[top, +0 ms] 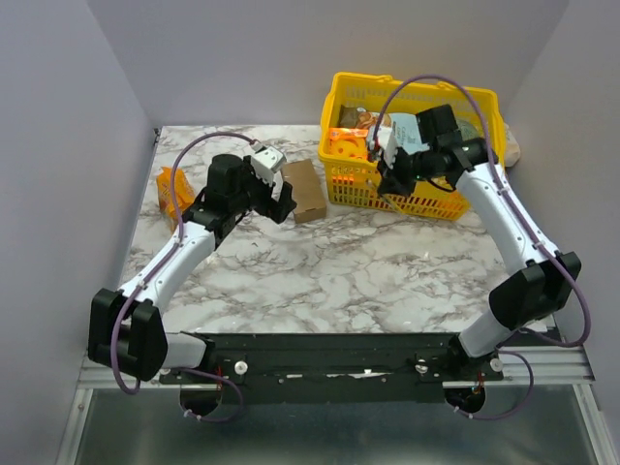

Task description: Unpack the express box

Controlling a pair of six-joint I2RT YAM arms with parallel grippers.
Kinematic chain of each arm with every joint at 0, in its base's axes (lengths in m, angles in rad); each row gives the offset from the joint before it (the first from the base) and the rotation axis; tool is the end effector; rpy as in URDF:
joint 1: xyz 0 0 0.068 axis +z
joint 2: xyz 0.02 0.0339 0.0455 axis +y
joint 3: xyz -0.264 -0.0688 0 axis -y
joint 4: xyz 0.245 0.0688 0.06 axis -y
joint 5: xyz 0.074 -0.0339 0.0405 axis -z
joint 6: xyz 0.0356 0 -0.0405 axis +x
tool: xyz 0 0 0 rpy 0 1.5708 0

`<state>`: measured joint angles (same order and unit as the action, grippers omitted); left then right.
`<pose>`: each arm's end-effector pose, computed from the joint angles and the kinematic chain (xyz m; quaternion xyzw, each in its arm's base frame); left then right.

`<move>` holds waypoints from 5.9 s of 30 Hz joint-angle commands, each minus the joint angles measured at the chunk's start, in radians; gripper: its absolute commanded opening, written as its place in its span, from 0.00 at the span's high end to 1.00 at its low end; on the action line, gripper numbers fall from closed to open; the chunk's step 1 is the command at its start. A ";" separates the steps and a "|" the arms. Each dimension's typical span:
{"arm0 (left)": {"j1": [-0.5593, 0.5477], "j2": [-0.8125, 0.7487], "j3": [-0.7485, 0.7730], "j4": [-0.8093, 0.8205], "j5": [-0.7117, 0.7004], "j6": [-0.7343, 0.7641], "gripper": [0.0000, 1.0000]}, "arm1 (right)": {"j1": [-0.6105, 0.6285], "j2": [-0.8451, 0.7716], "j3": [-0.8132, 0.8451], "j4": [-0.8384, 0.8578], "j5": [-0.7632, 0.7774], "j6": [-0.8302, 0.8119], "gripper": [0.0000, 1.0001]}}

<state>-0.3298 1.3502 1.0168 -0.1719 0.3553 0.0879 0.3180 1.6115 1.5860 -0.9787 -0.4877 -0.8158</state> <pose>0.2868 -0.1112 0.2956 0.2636 0.8108 -0.2114 0.4779 0.3118 0.1202 0.3420 -0.5573 0.7497 0.1579 0.3200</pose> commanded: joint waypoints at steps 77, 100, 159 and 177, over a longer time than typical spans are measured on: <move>-0.132 0.198 0.543 -0.607 0.487 0.751 1.00 | 0.107 0.060 0.367 0.031 -0.462 0.142 0.38; -0.133 0.251 0.574 -0.492 0.517 0.593 1.00 | 0.142 0.108 0.367 0.113 -0.492 0.181 0.90; -0.002 0.201 0.305 0.114 0.777 -0.037 0.76 | 0.015 0.074 0.328 0.334 -0.620 0.541 0.99; 0.002 0.208 0.401 -0.104 0.794 0.205 1.00 | 0.001 0.097 0.393 0.037 -0.615 0.258 0.33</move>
<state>-0.3233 1.5562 1.3643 -0.1688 1.1442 0.1577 0.3237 1.6943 1.9148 -0.7883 -1.0721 -0.4316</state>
